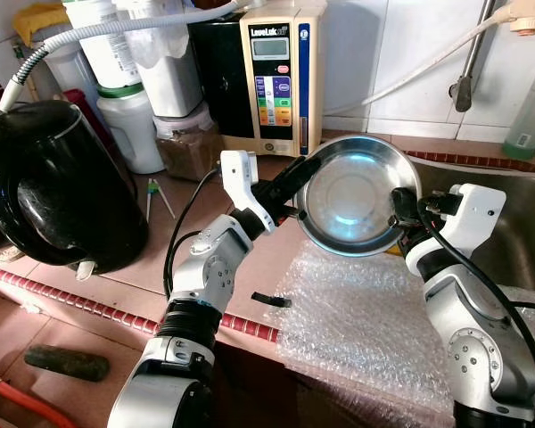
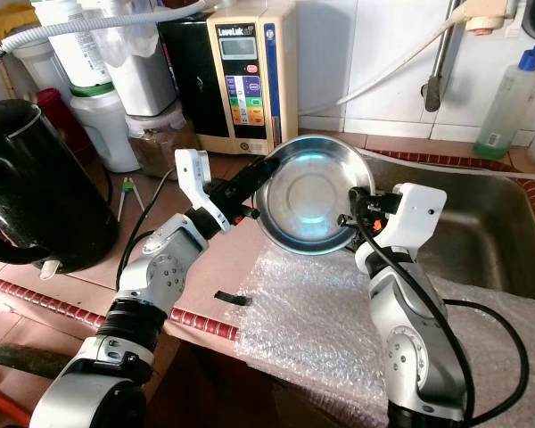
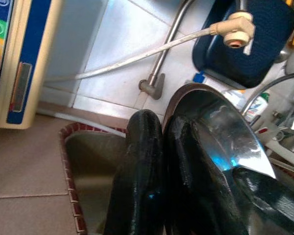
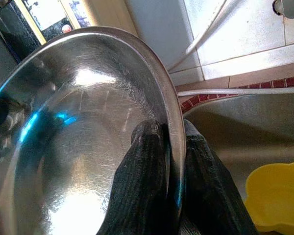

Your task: Kitchen organization

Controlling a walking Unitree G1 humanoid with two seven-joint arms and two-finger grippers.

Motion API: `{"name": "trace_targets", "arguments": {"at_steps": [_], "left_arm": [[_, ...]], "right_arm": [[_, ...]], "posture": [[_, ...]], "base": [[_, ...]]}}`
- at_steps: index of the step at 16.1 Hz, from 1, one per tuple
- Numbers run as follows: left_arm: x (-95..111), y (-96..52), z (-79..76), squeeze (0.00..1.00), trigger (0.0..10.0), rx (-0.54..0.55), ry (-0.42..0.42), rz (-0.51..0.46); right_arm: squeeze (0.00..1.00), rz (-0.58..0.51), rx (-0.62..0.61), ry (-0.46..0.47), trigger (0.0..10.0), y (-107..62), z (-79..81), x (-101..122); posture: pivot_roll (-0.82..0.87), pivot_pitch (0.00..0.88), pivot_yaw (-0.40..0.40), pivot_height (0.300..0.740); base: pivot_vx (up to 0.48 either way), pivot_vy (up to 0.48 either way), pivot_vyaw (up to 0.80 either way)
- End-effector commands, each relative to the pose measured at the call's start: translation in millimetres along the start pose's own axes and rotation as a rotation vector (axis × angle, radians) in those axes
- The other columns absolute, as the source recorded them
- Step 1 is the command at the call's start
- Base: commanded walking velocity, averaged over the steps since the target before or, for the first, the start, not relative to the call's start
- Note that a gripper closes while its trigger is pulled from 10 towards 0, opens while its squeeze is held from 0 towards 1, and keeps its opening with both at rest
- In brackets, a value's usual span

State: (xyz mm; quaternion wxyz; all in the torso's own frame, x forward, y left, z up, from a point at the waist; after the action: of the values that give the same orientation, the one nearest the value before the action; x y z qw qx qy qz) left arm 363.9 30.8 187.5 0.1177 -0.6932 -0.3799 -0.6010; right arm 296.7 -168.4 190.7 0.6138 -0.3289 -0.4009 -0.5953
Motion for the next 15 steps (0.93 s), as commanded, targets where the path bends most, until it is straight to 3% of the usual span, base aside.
{"name": "trace_targets", "arguments": {"at_steps": [1,4,6,9,12,15], "left_arm": [[3.9,18.3,-23.1,1.00,10.0,-0.084,0.017,-0.010],[2.0,17.3,-26.6,1.00,10.0,-0.095,0.037,-0.005],[-6.1,12.5,-37.6,1.00,10.0,-0.149,0.056,0.018],[-14.3,11.2,-48.6,1.00,10.0,-0.193,0.052,0.044],[-19.1,7.9,-57.8,1.00,10.0,-0.251,0.096,0.066],[-21.6,3.7,-53.3,1.00,10.0,-0.237,0.131,0.092]], "right_arm": [[0.00,0.090,0.012,0.010,0.0,3.5,8.3,-20.1],[0.00,0.085,0.022,-0.003,0.0,4.7,8.3,-19.1],[0.00,0.087,0.030,-0.007,0.0,5.1,10.6,-20.3],[0.00,0.040,-0.047,-0.084,0.0,6.7,4.6,-17.6],[0.00,0.012,-0.089,-0.096,0.0,7.7,-1.4,-14.2],[0.00,-0.031,-0.155,-0.112,0.0,8.3,-12.0,-7.6]], "posture": [[-0.11,0.000,0.131,0.740],[-0.10,0.000,0.129,0.740],[-0.10,0.000,0.132,0.740],[-0.09,0.000,0.136,0.740],[-0.09,0.000,0.138,0.740],[-0.09,0.000,0.140,0.740]], "base": [[0.000,0.000,0.00],[0.000,0.000,0.00],[0.000,0.000,0.00],[0.000,0.000,0.00],[0.000,0.000,0.00],[0.000,0.000,0.00]]}}
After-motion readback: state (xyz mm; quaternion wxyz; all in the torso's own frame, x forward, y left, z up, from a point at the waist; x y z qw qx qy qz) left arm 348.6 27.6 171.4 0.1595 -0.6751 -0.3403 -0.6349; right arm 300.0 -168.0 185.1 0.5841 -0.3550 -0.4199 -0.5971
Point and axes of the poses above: a point about 5 cm out from each wrist's last joint towards the gripper, its own y axis pointing out of the wrist towards the gripper, its own x axis along the axis of the wrist's last joint, z = x × y, the point moved 1 cm from there along y, pointing out of the wrist towards the gripper, and after that the axes turned 11 degrees about y, right-handed, at the moved point
